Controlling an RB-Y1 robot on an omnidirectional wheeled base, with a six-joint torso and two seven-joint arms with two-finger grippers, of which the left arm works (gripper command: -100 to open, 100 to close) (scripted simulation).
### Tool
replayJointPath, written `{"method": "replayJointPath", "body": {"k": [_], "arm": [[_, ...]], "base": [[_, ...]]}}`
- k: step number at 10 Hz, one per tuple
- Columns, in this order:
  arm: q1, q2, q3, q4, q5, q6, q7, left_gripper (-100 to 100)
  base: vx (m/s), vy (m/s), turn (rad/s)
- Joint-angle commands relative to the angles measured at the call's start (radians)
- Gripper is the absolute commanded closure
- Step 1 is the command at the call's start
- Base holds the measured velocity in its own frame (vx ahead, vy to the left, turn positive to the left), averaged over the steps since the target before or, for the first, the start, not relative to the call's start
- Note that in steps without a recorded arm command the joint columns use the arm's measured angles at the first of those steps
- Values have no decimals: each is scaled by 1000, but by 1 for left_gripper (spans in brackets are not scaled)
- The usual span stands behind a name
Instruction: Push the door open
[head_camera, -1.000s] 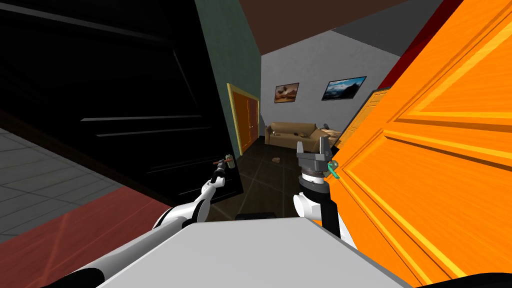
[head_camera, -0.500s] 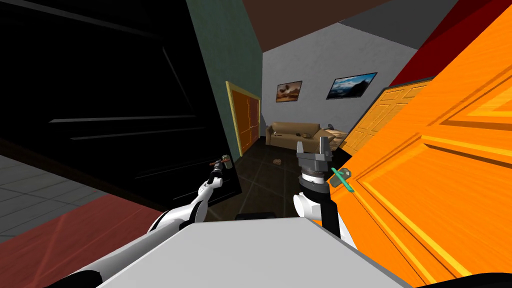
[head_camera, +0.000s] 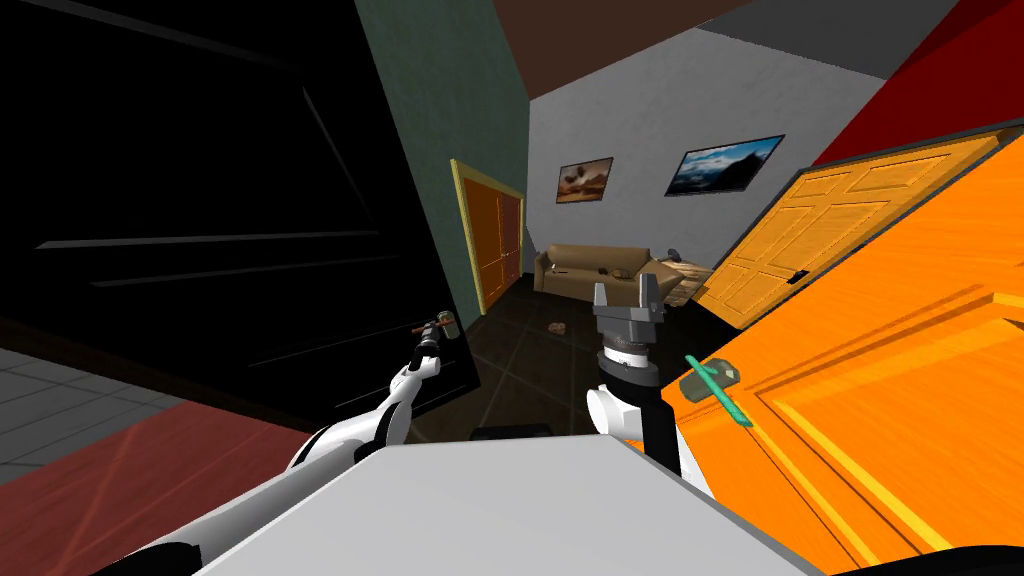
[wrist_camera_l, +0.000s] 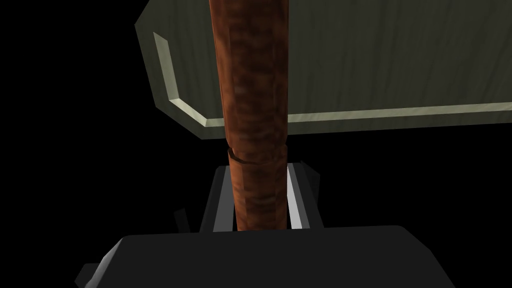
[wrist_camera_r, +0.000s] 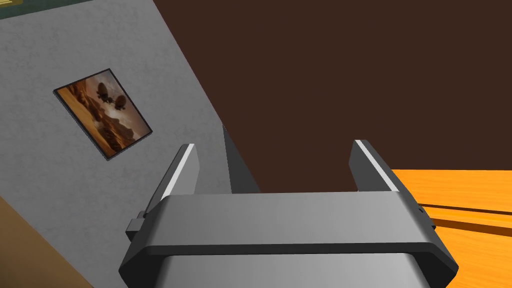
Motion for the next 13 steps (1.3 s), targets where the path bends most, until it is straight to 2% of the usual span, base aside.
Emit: {"method": "replayJointPath", "body": {"k": [1, 4, 7, 12, 13], "arm": [[-1, 20, 24, 12, 8, -2, -10, 100], [3, 29, 40, 8, 14, -2, -15, 100], [11, 46, 74, 15, 26, -2, -26, 100], [21, 67, 113, 17, 41, -3, -38, 100], [34, 56, 109, -5, 39, 11, -38, 100]], "base": [[139, -68, 57], [139, -61, 47], [193, -87, 79], [194, -77, 64], [88, -18, 40]]}}
